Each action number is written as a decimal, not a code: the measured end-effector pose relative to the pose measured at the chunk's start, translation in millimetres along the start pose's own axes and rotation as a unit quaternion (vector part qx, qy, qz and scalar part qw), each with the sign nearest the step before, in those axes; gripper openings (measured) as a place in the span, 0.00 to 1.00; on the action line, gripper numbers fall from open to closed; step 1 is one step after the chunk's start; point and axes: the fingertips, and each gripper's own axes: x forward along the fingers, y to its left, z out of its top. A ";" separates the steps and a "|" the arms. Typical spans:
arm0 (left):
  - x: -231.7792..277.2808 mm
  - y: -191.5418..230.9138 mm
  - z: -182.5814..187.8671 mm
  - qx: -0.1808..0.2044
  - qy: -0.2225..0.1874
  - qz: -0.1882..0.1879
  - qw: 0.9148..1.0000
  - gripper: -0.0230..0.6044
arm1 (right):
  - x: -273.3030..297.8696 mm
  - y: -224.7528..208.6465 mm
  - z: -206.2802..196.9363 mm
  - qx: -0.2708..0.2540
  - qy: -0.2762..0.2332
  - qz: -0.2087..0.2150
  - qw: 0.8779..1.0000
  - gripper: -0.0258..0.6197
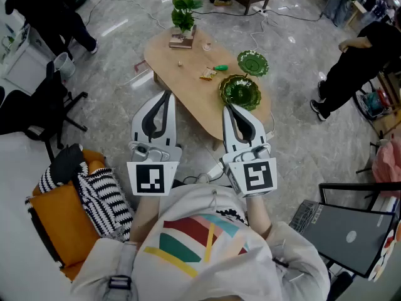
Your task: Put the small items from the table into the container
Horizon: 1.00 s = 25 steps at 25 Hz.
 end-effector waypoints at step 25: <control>0.0 75.1 -53.4 -0.017 0.039 0.024 0.999 0.05 | 35.4 17.0 -43.2 0.061 0.032 -0.008 0.998 0.06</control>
